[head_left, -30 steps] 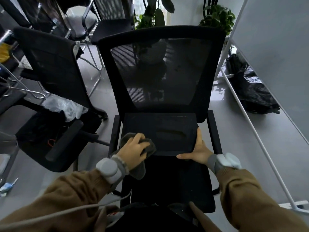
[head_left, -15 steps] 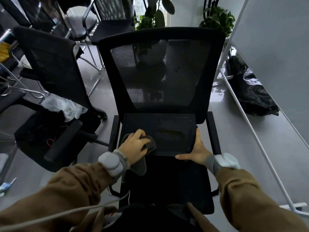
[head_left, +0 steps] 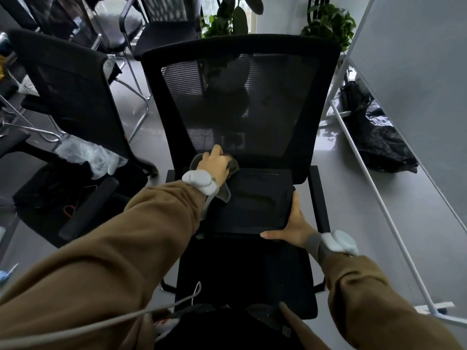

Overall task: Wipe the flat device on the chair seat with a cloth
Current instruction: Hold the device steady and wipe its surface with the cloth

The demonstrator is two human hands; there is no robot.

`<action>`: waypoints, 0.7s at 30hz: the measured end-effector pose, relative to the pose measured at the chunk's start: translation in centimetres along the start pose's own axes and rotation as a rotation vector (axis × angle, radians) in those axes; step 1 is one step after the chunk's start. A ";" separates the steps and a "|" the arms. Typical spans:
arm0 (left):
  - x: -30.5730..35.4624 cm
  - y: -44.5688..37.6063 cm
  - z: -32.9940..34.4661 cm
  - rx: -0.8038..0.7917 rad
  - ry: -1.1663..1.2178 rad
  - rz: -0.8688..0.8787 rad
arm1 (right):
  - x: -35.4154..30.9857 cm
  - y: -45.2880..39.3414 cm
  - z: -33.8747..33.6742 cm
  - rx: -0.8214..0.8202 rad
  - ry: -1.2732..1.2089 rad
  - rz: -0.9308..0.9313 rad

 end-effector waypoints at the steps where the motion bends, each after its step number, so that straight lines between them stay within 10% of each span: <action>1: 0.1 -0.3 -0.1 0.004 0.000 -0.011 | 0.0 0.0 0.0 0.000 0.000 -0.002; 21: -0.9 8.6 4.3 -0.097 0.099 0.209 | 0.1 -0.1 0.1 0.008 -0.007 -0.017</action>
Point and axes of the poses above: each hand's wrist, its own y-axis away from the middle knuckle, its own z-axis out of the palm, x = y × z, the point moved 5 cm from there along -y, towards the middle knuckle, and after that the axes turned 8 degrees about -z, right-handed, at the moved point
